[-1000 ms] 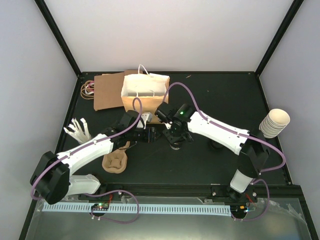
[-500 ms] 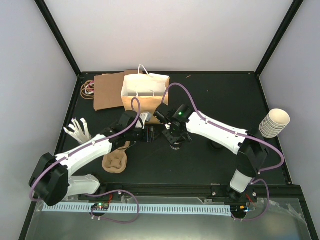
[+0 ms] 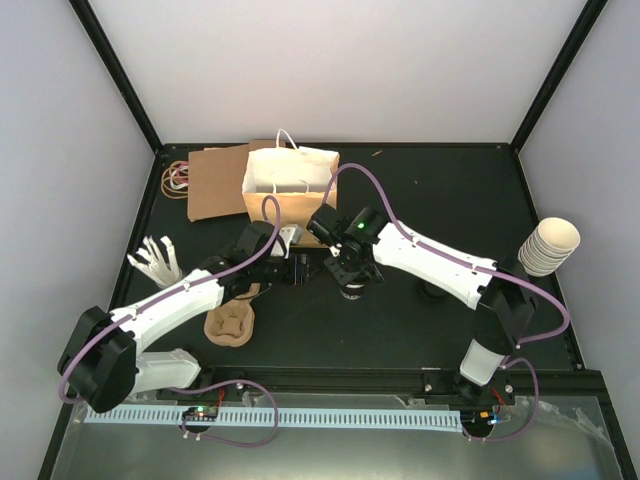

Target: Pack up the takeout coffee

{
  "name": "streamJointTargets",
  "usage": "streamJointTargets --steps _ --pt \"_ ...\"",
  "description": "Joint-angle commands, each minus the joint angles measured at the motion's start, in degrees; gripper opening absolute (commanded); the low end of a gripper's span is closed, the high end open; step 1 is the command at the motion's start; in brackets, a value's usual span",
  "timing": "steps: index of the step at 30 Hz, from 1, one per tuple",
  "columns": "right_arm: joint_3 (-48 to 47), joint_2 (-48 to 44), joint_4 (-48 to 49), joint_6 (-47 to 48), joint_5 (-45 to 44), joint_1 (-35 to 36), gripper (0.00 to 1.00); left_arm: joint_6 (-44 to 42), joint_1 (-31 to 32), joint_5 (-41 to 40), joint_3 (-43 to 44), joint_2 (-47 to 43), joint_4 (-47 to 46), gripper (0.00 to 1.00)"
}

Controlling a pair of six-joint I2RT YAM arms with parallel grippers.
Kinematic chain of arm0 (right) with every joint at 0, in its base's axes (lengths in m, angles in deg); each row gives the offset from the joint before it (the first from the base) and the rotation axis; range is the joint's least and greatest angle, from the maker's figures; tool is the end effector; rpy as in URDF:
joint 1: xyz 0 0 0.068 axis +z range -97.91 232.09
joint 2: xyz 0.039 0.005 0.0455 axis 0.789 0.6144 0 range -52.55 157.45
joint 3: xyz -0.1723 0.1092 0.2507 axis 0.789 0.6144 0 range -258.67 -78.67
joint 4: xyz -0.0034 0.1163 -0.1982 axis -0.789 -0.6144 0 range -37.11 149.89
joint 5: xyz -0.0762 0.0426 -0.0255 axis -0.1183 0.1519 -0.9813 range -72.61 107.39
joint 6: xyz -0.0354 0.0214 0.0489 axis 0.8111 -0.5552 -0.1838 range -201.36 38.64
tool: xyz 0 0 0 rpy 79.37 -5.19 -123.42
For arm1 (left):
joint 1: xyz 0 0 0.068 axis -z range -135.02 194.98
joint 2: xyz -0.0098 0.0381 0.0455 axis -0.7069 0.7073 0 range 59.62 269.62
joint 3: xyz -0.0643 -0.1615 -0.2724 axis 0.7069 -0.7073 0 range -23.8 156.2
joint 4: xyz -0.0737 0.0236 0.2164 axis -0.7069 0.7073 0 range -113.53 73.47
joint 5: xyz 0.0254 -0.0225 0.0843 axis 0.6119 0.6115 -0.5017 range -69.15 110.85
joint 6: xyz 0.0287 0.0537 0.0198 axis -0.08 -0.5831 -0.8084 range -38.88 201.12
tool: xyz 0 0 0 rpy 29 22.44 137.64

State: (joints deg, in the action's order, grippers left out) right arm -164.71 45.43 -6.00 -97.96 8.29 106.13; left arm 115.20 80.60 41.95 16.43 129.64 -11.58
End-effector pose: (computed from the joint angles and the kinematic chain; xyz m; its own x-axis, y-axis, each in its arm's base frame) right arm 0.1877 0.2450 0.3211 -0.7728 -0.5849 -0.2463 -0.5832 0.8076 -0.0880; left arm 0.1642 -0.1395 0.2775 -0.8751 -0.0162 -0.4836 0.3275 0.7158 -0.6167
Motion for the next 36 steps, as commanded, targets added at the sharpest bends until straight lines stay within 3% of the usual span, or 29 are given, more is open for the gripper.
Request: streamJointTargets --steps 1,36 --pt "-1.8 -1.9 -0.5 0.0 -1.1 0.7 0.13 -1.0 -0.4 0.5 0.0 -1.9 -0.2 0.54" --pt "-1.7 0.0 -0.6 0.2 -1.1 1.8 0.13 0.6 -1.6 4.1 -1.1 0.6 -4.1 0.52"
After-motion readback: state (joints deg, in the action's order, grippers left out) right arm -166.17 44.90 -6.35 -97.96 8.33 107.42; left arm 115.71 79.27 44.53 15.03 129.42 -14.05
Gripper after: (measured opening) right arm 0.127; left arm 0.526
